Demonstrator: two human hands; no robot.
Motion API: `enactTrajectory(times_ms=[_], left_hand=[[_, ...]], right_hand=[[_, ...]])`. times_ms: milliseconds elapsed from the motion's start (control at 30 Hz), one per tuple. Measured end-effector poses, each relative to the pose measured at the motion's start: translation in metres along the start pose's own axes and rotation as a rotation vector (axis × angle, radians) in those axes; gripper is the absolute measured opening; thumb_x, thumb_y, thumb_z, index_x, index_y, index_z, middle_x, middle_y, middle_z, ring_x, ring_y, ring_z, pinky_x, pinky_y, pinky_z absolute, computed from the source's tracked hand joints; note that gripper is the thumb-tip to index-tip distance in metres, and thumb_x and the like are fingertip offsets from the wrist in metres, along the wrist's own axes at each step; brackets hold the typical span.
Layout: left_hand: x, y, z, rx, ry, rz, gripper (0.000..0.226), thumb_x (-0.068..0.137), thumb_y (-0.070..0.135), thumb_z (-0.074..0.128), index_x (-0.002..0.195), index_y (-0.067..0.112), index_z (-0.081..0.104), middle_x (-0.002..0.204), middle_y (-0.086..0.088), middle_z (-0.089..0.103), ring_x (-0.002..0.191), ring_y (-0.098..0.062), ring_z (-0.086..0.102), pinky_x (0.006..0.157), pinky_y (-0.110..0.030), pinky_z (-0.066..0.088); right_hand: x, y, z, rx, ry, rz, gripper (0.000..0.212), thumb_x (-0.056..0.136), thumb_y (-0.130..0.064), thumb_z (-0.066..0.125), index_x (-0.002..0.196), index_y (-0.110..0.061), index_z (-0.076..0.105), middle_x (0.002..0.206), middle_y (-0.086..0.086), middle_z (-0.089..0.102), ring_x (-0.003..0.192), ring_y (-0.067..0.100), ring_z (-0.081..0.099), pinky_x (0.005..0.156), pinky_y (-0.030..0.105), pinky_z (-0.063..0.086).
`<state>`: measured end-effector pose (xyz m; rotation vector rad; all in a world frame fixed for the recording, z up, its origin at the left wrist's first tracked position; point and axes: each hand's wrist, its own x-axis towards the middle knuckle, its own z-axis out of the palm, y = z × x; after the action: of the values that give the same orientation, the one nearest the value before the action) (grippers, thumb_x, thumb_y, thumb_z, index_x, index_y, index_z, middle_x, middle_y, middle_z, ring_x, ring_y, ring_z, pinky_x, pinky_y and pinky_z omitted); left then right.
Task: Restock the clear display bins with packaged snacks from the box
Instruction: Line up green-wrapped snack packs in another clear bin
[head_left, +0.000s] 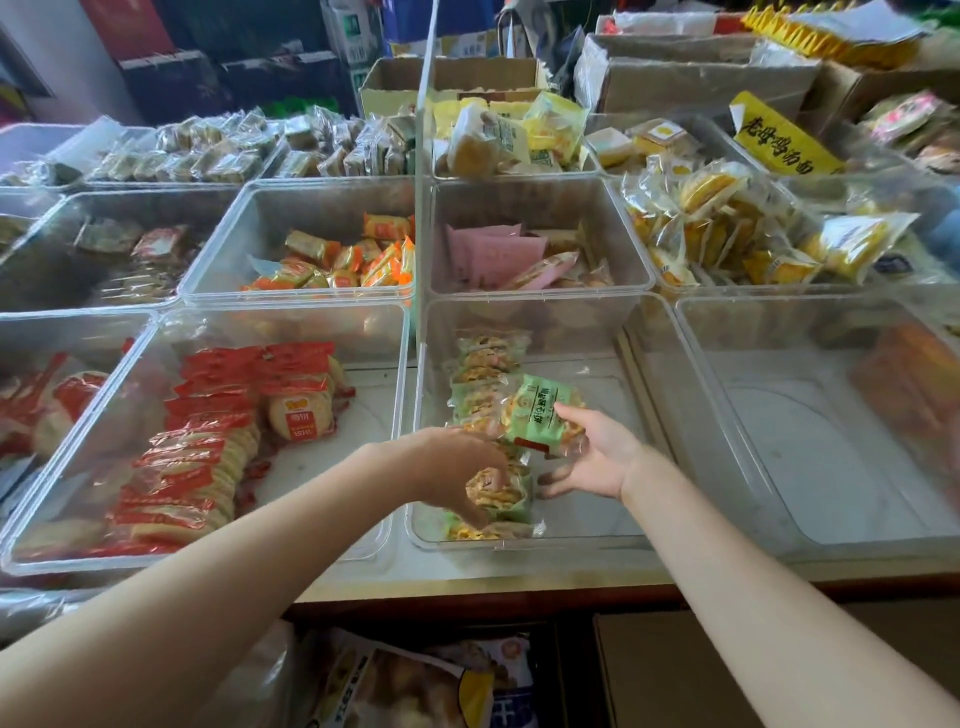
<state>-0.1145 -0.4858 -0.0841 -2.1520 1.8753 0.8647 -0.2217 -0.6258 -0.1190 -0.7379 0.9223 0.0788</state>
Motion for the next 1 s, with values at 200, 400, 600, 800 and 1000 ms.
enactTrajectory(times_ms=[200,400,600,800,1000], left_hand=[[0.011,0.005,-0.016,-0.014,-0.207,0.019,0.044,0.086,0.034,0.063,0.126,0.018,0.054,0.130,0.000,0.056,0.116,-0.017,0.055,0.105,-0.032,0.037],[0.021,-0.037,-0.048,0.039,0.302,-0.226,0.022,0.092,0.024,0.051,0.109,0.020,0.064,0.115,0.001,0.065,0.103,-0.017,0.061,0.093,-0.033,0.049],[0.031,-0.046,-0.029,0.295,0.440,-0.252,0.027,0.093,0.022,0.045,0.117,0.020,0.058,0.120,0.003,0.059,0.115,-0.018,0.053,0.102,-0.031,0.030],[0.065,-0.030,-0.018,0.299,0.475,-0.192,0.053,0.092,0.017,0.044,0.143,0.012,0.031,0.151,-0.004,0.030,0.140,-0.022,0.026,0.113,-0.034,0.020],[0.079,-0.030,-0.015,0.124,0.361,-0.288,0.050,0.092,0.018,0.044,0.139,0.010,0.033,0.149,-0.015,0.025,0.139,-0.032,0.022,0.110,-0.044,0.028]], right_hand=[[0.001,-0.016,-0.002,-0.130,-0.048,-0.005,0.019,0.096,-0.022,0.047,0.111,-0.011,0.052,0.113,0.014,0.057,0.117,0.046,0.048,0.106,0.066,0.021],[0.033,-0.060,0.005,0.149,0.040,-0.297,0.013,0.092,-0.023,0.054,0.102,-0.014,0.057,0.101,0.008,0.069,0.103,0.031,0.057,0.087,0.047,0.045],[0.046,-0.060,-0.007,-0.330,0.447,-0.729,0.015,0.090,-0.015,0.058,0.104,-0.020,0.057,0.104,0.002,0.060,0.092,0.021,0.058,0.064,0.034,0.053],[0.034,-0.058,-0.033,-1.364,0.885,-0.975,0.029,0.092,-0.022,0.052,0.119,-0.013,0.052,0.117,0.013,0.049,0.096,0.035,0.056,0.069,0.035,0.040],[0.051,-0.076,-0.030,-1.727,0.654,-0.648,0.026,0.086,-0.012,0.057,0.110,-0.013,0.065,0.114,0.012,0.059,0.105,0.032,0.057,0.080,0.030,0.043]])
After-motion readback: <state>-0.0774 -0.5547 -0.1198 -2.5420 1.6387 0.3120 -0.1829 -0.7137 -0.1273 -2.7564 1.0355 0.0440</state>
